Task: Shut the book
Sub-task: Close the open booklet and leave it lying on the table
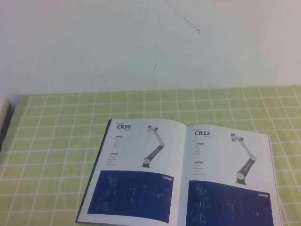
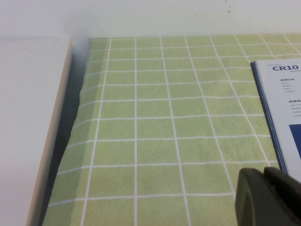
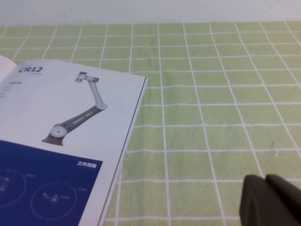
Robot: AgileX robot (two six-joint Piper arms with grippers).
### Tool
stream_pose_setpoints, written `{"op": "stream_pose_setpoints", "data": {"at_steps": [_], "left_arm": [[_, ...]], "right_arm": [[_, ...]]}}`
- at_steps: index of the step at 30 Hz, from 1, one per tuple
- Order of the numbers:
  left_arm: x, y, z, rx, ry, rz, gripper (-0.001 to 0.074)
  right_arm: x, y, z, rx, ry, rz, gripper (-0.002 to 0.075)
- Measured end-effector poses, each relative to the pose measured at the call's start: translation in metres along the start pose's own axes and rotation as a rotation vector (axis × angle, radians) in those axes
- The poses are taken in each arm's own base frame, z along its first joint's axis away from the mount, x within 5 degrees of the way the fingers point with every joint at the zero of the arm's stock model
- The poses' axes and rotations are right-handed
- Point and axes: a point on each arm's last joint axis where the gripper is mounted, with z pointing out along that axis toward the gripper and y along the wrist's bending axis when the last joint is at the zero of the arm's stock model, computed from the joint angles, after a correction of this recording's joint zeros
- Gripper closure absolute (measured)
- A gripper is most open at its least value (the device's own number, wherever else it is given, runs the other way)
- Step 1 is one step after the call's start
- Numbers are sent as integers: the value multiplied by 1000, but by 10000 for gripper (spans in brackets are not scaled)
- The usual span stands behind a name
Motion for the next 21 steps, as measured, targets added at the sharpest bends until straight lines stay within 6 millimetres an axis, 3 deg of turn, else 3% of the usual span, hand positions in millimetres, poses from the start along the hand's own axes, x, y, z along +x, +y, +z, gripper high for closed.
{"op": "stream_pose_setpoints", "data": {"at_steps": [12,21], "left_arm": [[0,0,0,0,0,16,739],[0,2,0,-18,-3,98,739]], "right_arm": [[-4,-4,1,46,-67,-111,729],[-38,2,-8,60,-480,-323,729]]}}
